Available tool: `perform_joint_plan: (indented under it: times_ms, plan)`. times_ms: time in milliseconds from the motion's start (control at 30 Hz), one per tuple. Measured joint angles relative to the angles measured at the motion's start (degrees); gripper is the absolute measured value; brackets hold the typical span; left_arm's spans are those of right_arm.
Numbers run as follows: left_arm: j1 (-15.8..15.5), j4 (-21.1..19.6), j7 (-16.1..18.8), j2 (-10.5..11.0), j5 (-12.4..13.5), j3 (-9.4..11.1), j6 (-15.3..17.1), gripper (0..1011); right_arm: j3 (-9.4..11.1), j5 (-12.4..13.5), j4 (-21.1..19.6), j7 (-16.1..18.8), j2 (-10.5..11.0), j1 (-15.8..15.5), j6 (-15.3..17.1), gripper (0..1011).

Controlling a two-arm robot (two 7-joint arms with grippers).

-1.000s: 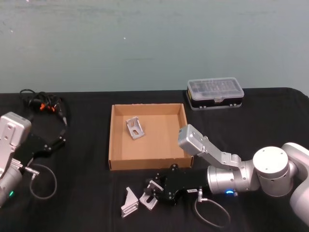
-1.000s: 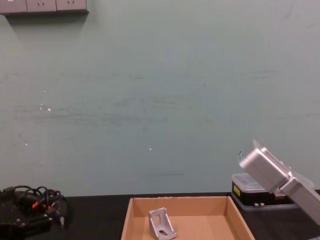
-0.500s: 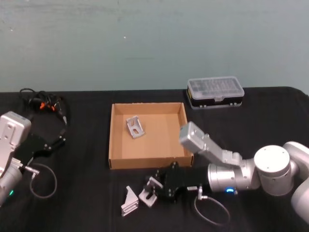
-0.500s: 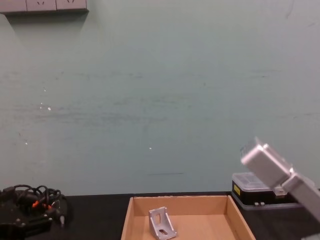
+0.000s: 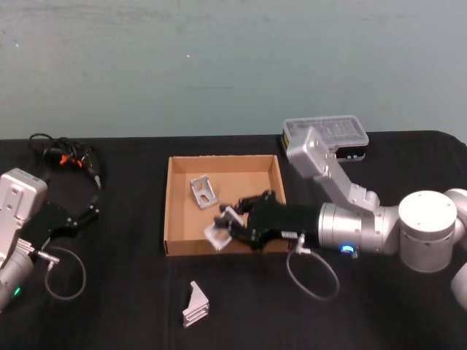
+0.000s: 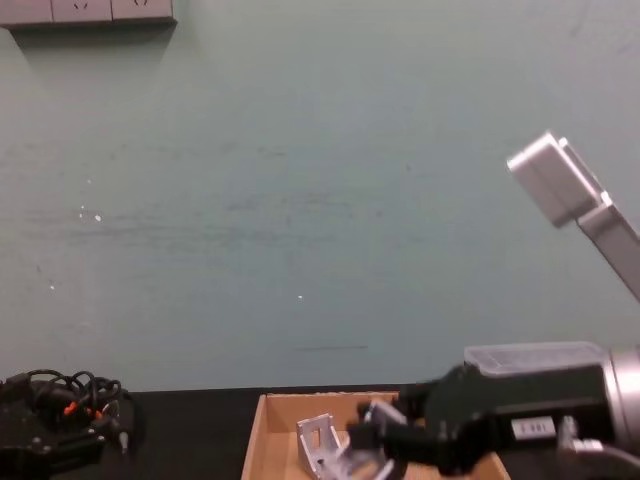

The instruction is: Use one hand to pick up the angle iron from the table and place it into the box.

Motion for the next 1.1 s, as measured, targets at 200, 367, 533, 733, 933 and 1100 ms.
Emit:
perform_joint_plan:
  times_ms: [200,367,533,733,933,1100]
  plan:
    - [0.0,0.0,0.0,0.0,0.0,0.0,0.0,1000,1.7,-2.1,2.2,-7.8,-2.7,2.0,3.8,208]
    - [0.0,0.0,0.0,0.0,0.0,0.0,0.0,1000,2.3,-4.7,7.7,-11.9,-5.8,5.3,6.5,208]
    - [0.0,0.0,0.0,0.0,0.0,0.0,0.0,1000,2.4,-6.9,15.5,-14.0,-9.4,9.3,7.7,208]
    - [0.0,0.0,0.0,0.0,0.0,0.0,0.0,1000,2.3,-8.5,21.4,-14.7,-12.2,11.7,7.9,208]
    - [0.0,0.0,0.0,0.0,0.0,0.0,0.0,1000,2.3,-9.5,26.0,-14.8,-14.6,13.0,8.2,209]
    - [0.0,0.0,0.0,0.0,0.0,0.0,0.0,1000,2.4,-10.4,29.6,-14.8,-16.4,14.1,7.9,209]
